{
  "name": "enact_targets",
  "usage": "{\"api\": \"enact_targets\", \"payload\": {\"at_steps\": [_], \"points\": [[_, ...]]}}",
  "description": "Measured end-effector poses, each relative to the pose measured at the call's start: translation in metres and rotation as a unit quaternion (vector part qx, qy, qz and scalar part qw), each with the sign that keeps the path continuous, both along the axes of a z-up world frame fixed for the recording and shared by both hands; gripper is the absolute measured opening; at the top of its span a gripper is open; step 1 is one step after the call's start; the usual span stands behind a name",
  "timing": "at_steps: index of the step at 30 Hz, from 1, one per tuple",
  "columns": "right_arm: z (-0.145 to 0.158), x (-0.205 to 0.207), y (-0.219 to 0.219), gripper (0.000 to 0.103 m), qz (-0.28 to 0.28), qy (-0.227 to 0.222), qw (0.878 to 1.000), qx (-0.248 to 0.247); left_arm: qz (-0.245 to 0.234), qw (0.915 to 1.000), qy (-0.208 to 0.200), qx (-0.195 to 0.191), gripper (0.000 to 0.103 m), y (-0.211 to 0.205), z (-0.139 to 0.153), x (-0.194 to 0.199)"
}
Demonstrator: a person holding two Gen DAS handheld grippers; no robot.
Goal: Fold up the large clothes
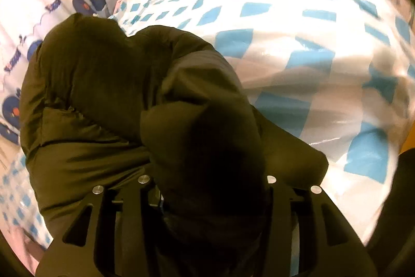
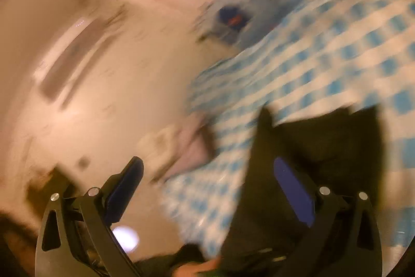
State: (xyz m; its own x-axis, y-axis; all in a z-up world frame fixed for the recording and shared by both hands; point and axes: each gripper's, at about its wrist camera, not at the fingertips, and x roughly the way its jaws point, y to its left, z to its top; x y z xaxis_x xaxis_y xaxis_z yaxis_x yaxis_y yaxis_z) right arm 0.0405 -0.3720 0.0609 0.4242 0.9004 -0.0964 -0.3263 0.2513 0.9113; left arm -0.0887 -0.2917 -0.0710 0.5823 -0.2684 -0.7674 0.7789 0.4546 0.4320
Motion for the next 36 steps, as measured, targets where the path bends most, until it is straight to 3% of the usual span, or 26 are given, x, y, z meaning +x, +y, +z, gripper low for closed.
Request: {"api": "enact_targets", "payload": {"at_steps": [3,5,8,10,12,13,15,17,19,21,23,25,27,28,31,34,36], "points": [[-0.016,0.020,0.059,0.097,0.088,0.035,0.991,-0.097,0.001,0.9999,-0.012,0.009,0.042,-0.001,-0.003,-0.004],[-0.044,0.029,0.072,0.097,0.074,0.076,0.978,-0.177,0.001,0.9999,-0.013,0.010,0.043,0.003,0.002,-0.012],[-0.111,0.036,0.055,0.092,0.055,0.151,0.975,-0.150,-0.011,0.9999,0.005,-0.006,0.044,0.023,0.015,-0.032],[-0.138,0.033,0.044,0.090,0.058,0.166,0.979,-0.101,-0.009,0.9974,0.043,-0.056,0.044,0.052,0.038,-0.038],[-0.155,0.024,0.043,0.087,0.057,0.157,0.983,-0.078,0.001,0.9830,0.123,-0.136,0.045,0.087,0.066,-0.029],[-0.161,0.024,0.043,0.086,0.053,0.155,0.984,-0.071,0.009,0.9624,0.177,-0.206,0.045,0.116,0.088,-0.018],[-0.174,0.021,0.038,0.082,0.044,0.156,0.986,-0.049,0.045,0.9409,0.190,-0.277,0.047,0.155,0.118,0.003],[-0.190,0.020,0.033,0.072,0.036,0.162,0.986,-0.032,0.080,0.9357,0.163,-0.302,0.052,0.178,0.136,0.024],[-0.198,0.017,0.027,0.063,0.033,0.160,0.986,-0.026,0.105,0.9247,0.167,-0.325,0.053,0.188,0.141,0.056],[-0.206,0.011,0.020,0.055,0.033,0.157,0.987,-0.019,0.112,0.9165,0.188,-0.335,0.053,0.176,0.132,0.077],[-0.214,0.010,0.017,0.051,0.030,0.158,0.987,-0.012,0.126,0.9119,0.226,-0.318,0.053,0.144,0.101,0.106],[-0.206,0.007,0.016,0.051,0.024,0.147,0.988,-0.034,0.139,0.9136,0.244,-0.294,0.054,0.119,0.071,0.122],[-0.180,0.000,0.011,0.059,0.001,0.125,0.989,-0.079,0.140,0.9200,0.234,-0.282,0.054,0.114,0.055,0.116],[-0.160,-0.009,0.006,0.072,-0.017,0.104,0.990,-0.095,0.142,0.9220,0.227,-0.279,0.054,0.114,0.053,0.114],[-0.096,-0.049,0.007,0.077,-0.046,0.015,0.987,-0.151,0.143,0.9192,0.230,-0.286,0.054,0.124,0.053,0.112],[-0.064,-0.086,0.043,0.082,-0.032,-0.035,0.973,-0.228,0.150,0.9132,0.232,-0.300,0.054,0.132,0.061,0.109],[-0.075,-0.097,0.080,0.082,-0.014,-0.029,0.946,-0.321,0.153,0.9079,0.221,-0.321,0.055,0.137,0.078,0.112]]}}
